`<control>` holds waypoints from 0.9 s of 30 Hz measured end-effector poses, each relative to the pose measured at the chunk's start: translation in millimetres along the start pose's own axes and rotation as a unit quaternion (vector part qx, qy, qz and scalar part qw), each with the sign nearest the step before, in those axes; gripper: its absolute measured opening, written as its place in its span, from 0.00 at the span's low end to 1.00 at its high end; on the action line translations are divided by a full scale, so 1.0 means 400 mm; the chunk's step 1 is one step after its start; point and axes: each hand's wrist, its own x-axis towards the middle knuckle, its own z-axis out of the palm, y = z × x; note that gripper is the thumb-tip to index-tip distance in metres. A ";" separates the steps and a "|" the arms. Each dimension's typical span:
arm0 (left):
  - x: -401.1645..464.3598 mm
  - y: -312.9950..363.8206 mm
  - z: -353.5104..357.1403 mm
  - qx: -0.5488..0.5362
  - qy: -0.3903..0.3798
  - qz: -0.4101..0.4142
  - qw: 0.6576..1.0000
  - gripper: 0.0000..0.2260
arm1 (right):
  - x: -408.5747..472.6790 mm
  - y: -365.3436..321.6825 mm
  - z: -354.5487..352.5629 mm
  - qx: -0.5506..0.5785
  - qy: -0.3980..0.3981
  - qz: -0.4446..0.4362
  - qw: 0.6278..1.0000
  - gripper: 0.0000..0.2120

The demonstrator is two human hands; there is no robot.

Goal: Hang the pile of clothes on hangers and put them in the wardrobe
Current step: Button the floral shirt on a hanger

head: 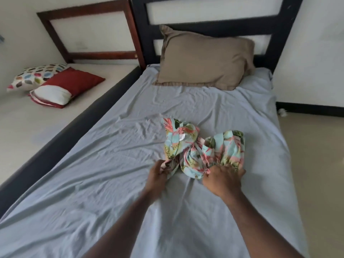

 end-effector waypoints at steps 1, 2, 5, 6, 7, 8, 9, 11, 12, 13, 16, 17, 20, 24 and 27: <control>-0.044 -0.002 -0.007 -0.021 -0.012 0.024 0.999 0.14 | -0.036 -0.003 0.008 -0.017 0.006 -0.009 1.000 0.24; -0.093 -0.003 -0.012 -0.023 -0.021 0.054 0.998 0.12 | -0.077 -0.007 0.012 -0.042 0.012 -0.018 0.999 0.32; -0.219 0.036 -0.008 -0.072 -0.060 0.112 0.989 0.09 | -0.167 -0.042 0.036 -0.049 0.087 -0.103 0.990 0.49; -0.252 0.062 -0.012 -0.077 -0.082 0.144 0.983 0.08 | -0.190 -0.060 0.043 -0.025 0.131 -0.149 0.980 0.47; -0.275 0.093 -0.018 -0.079 -0.102 0.180 0.975 0.08 | -0.206 -0.072 0.044 0.023 0.182 -0.200 0.963 0.41; -0.290 0.122 -0.030 -0.066 -0.122 0.210 0.968 0.09 | -0.217 -0.085 0.032 0.111 0.204 -0.239 0.943 0.33; -0.294 0.151 -0.046 -0.061 -0.134 0.238 0.960 0.11 | -0.221 -0.095 0.013 0.213 0.201 -0.265 0.919 0.26; -0.297 0.199 -0.087 -0.070 -0.115 0.274 0.952 0.14 | -0.235 -0.114 -0.055 0.343 0.146 -0.276 0.886 0.22; -0.292 0.216 -0.109 -0.083 -0.091 0.278 0.953 0.14 | -0.240 -0.122 -0.093 0.369 0.135 -0.266 0.880 0.21; -0.286 0.226 -0.124 -0.097 -0.070 0.273 0.955 0.15 | -0.243 -0.127 -0.126 0.401 0.127 -0.250 0.872 0.18; -0.253 0.241 -0.151 -0.018 -0.023 0.287 0.957 0.26 | -0.243 -0.143 -0.237 0.495 0.122 -0.185 0.840 0.10; -0.239 0.252 -0.152 0.045 -0.009 0.309 0.950 0.28 | -0.252 -0.146 -0.284 0.515 0.133 -0.173 0.829 0.08; -0.216 0.302 -0.143 0.105 -0.032 0.314 0.943 0.17 | -0.282 -0.145 -0.420 0.525 0.178 -0.175 0.813 0.16; -0.203 0.363 -0.131 0.110 -0.020 0.302 0.947 0.05 | -0.311 -0.115 -0.545 0.459 0.196 -0.175 0.849 0.13; -0.234 0.408 -0.118 0.143 0.099 0.168 0.970 0.15 | -0.329 -0.080 -0.560 0.438 0.262 -0.114 0.853 0.14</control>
